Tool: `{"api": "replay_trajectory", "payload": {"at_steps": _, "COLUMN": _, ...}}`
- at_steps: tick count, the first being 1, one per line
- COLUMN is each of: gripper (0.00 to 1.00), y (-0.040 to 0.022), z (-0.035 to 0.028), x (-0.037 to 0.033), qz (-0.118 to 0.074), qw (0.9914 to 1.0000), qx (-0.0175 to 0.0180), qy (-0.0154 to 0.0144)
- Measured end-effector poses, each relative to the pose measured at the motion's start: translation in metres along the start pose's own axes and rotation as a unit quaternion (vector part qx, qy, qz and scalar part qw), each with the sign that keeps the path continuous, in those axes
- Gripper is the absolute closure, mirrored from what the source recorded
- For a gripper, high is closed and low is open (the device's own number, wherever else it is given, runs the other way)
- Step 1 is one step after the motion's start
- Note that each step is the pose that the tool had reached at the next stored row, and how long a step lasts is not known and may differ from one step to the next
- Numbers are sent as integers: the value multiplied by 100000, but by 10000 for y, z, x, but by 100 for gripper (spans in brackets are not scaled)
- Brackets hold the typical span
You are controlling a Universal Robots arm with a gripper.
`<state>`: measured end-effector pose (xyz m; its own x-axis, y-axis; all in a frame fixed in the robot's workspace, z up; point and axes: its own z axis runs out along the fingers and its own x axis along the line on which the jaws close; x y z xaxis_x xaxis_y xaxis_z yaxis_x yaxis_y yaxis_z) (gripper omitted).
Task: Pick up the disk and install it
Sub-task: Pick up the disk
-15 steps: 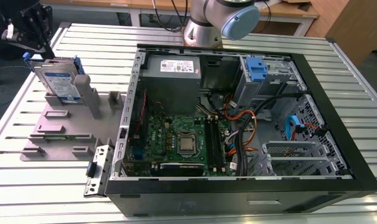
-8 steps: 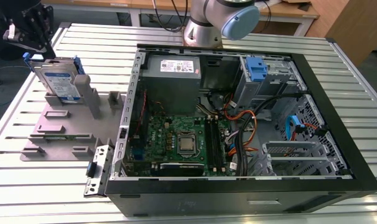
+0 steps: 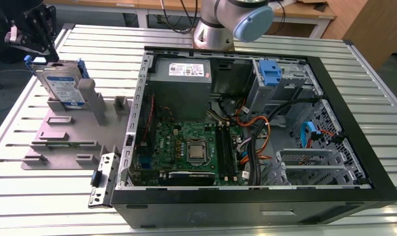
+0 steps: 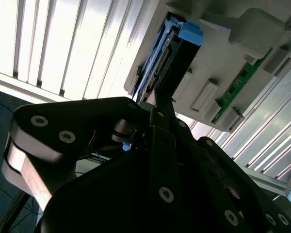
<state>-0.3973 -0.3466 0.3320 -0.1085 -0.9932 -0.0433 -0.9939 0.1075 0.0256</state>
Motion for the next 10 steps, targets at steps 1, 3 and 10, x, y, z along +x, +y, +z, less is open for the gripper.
{"api": "replay_trajectory", "payload": {"at_steps": 1, "gripper": 89, "y": 0, "z": -1, "x": 3, "qz": -6, "qw": 100000, "qx": -13, "qy": -37}}
{"api": "replay_trajectory", "payload": {"at_steps": 3, "gripper": 89, "y": -2, "z": -1, "x": 15, "qz": -11, "qw": 100000, "qx": -16, "qy": -51}}
{"api": "replay_trajectory", "payload": {"at_steps": 10, "gripper": 89, "y": -8, "z": 0, "x": 34, "qz": -8, "qw": 100000, "qx": -13, "qy": -54}}
